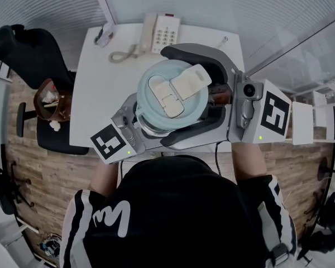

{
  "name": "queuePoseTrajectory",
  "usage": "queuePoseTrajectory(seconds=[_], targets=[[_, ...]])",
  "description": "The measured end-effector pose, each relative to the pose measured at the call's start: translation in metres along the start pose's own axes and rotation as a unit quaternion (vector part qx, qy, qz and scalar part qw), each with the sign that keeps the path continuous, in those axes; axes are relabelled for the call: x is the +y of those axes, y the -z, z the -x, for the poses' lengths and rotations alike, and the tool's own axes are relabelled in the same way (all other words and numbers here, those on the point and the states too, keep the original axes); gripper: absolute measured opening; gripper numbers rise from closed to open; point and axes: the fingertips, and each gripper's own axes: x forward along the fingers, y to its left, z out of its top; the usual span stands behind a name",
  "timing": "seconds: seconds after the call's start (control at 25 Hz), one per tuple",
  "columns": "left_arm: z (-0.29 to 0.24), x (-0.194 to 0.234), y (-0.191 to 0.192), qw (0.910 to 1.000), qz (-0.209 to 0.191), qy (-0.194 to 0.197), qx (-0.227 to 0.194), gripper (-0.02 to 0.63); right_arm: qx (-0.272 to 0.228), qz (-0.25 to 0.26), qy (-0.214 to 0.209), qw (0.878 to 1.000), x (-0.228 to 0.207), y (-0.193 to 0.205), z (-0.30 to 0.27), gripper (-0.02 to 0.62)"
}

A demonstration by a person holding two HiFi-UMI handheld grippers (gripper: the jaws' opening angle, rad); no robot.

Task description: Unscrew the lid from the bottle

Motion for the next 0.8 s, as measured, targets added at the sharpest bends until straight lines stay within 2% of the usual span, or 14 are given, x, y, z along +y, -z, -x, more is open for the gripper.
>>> queuePoseTrajectory(seconds=[0.44,0.8], targets=[[0.006,0.000,-0.001,0.9999,0.002,-0.006,-0.010,0.468,0.002,0.010,0.015,1.000,-0.001,0.002,0.000,0.463],[-0.009,0.003,-0.021,0.9999,-0.005,-0.004,-0.014,0.468,0.043,0.021,0.008,0.999,-0.001,0.014,0.003,0.463]])
